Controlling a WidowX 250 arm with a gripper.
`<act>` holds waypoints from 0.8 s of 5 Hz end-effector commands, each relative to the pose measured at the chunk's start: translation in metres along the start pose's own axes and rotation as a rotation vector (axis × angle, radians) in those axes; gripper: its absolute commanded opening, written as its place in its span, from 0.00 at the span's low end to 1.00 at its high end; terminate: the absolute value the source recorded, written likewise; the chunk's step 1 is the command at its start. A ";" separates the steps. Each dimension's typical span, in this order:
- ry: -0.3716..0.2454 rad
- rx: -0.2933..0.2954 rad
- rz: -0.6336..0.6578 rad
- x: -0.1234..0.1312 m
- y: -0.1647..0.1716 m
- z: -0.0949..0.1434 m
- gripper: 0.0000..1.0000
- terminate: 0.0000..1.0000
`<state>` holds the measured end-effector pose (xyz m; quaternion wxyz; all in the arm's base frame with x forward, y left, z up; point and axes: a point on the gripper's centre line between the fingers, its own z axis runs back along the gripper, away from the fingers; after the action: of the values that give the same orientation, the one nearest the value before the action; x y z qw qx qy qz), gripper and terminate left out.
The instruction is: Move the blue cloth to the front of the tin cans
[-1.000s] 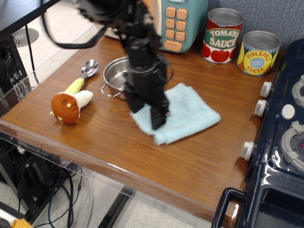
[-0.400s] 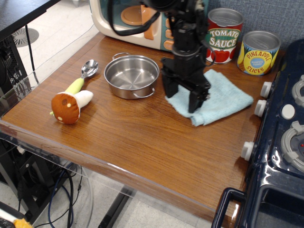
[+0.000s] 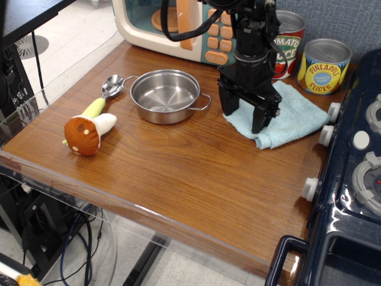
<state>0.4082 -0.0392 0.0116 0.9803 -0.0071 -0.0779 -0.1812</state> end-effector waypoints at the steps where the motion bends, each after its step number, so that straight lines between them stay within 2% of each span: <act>1: -0.001 0.012 0.003 0.003 0.002 0.008 1.00 0.00; 2: -0.027 0.002 0.001 0.001 0.002 0.022 1.00 0.00; 4: -0.095 -0.028 0.017 -0.003 0.012 0.071 1.00 0.00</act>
<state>0.3970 -0.0308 0.0545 0.9806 -0.0379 -0.0869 -0.1713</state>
